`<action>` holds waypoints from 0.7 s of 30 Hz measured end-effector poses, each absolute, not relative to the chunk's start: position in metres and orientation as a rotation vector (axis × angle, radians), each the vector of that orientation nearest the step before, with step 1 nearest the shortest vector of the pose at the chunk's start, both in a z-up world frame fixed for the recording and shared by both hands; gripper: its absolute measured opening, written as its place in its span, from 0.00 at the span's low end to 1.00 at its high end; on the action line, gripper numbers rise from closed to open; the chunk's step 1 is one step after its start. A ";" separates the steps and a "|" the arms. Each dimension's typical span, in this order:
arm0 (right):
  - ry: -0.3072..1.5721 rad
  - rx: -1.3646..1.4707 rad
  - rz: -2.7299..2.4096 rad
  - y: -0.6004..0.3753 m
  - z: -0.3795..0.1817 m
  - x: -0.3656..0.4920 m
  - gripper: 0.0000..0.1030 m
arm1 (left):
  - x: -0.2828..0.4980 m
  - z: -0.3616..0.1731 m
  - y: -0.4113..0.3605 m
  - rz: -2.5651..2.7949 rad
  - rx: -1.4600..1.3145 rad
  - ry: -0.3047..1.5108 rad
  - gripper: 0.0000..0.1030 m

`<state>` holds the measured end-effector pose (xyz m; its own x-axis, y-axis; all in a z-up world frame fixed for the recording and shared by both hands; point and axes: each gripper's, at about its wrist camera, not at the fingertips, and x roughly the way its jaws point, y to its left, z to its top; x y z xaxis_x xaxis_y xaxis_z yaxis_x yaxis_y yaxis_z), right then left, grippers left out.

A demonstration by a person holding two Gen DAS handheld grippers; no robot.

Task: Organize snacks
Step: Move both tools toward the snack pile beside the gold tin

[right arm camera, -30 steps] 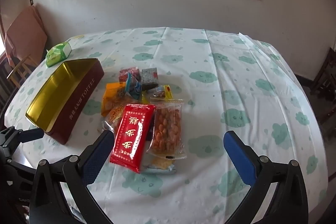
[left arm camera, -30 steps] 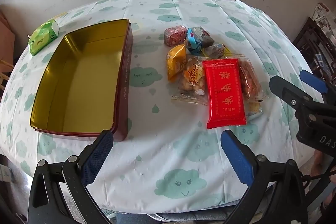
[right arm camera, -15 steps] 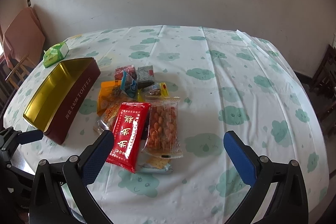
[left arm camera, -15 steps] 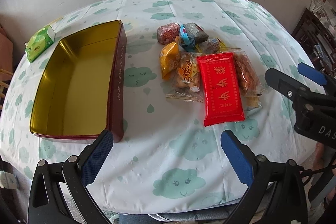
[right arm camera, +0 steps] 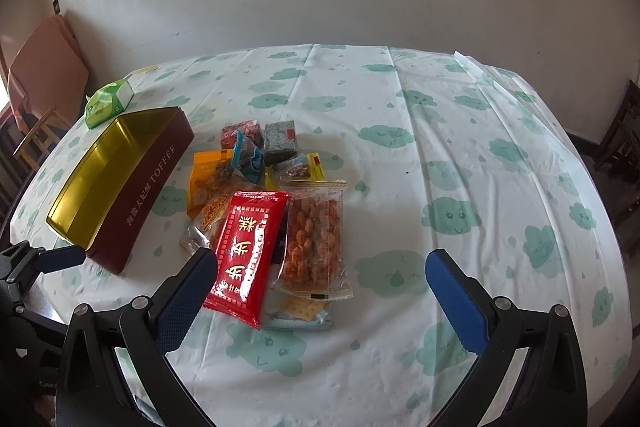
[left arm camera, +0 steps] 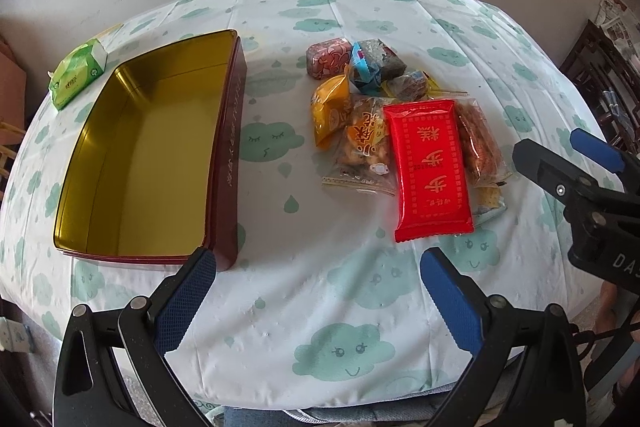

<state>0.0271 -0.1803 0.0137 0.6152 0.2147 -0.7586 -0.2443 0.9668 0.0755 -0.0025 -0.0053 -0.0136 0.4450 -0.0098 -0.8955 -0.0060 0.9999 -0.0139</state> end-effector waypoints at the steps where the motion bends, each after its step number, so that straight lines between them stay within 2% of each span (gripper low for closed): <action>1: 0.869 -0.036 0.265 -0.180 0.013 0.027 1.00 | -0.003 -0.014 -0.005 -0.001 -0.016 1.109 0.98; 14: 0.873 -0.031 0.282 -0.177 0.013 0.028 0.98 | -0.002 -0.010 -0.002 0.013 -0.014 1.095 0.97; 21: 0.882 -0.022 0.297 -0.178 0.012 0.030 0.93 | -0.001 -0.009 -0.001 0.013 -0.014 1.093 0.97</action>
<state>0.0302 -0.1776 0.0125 0.5974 0.2473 -0.7629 -0.2650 0.9587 0.1032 -0.0010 -0.0014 -0.0088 0.4597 0.0037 -0.8881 -0.0180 0.9998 -0.0052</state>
